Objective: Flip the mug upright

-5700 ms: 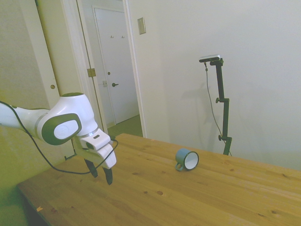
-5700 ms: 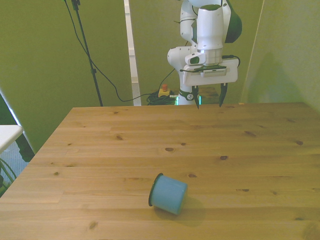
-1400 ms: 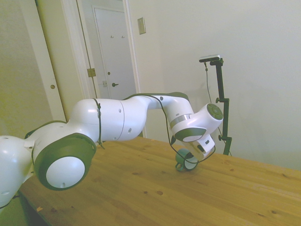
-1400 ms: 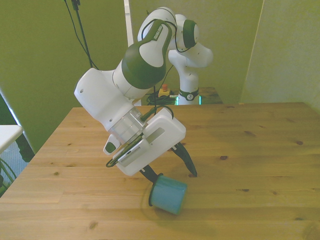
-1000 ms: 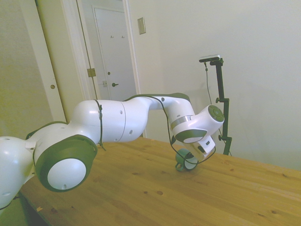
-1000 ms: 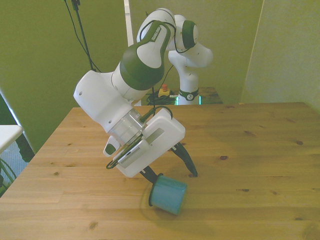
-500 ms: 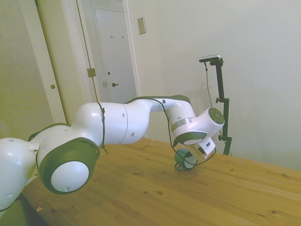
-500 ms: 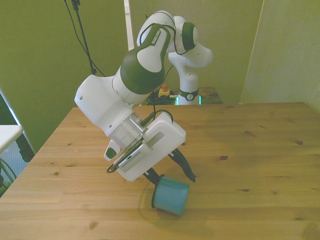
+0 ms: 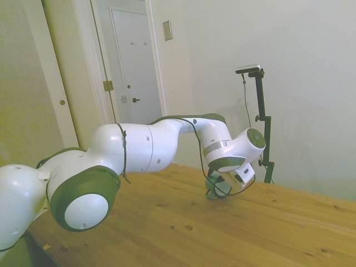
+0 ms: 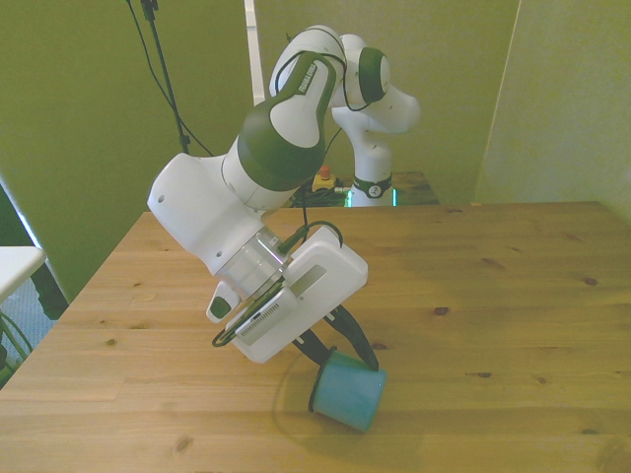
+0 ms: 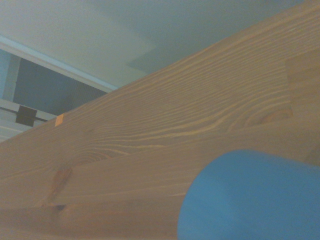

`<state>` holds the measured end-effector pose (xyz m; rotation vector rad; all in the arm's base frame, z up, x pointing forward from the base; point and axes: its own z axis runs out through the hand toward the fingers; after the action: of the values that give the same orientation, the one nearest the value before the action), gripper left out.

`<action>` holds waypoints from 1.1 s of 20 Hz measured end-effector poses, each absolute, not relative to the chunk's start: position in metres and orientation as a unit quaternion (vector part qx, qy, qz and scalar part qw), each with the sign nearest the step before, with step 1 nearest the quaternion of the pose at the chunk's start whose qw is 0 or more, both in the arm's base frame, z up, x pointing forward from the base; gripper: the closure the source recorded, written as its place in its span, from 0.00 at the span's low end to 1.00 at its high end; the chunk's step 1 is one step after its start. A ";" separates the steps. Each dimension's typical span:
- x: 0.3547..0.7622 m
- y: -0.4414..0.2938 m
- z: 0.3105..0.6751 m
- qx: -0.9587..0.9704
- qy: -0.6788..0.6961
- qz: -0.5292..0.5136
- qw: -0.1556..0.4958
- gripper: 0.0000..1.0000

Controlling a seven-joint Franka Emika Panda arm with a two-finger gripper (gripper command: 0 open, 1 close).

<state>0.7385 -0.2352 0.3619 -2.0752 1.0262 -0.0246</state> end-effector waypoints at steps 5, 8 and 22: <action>0.741 -0.232 0.363 -0.822 0.404 -0.012 0.401 1.00; 0.743 -0.230 0.367 -0.822 0.406 -0.022 0.399 1.00; 0.696 -0.195 0.429 -0.843 0.438 -0.150 0.273 1.00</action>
<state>0.6961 -0.1948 0.4288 -2.2691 1.1777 -0.4025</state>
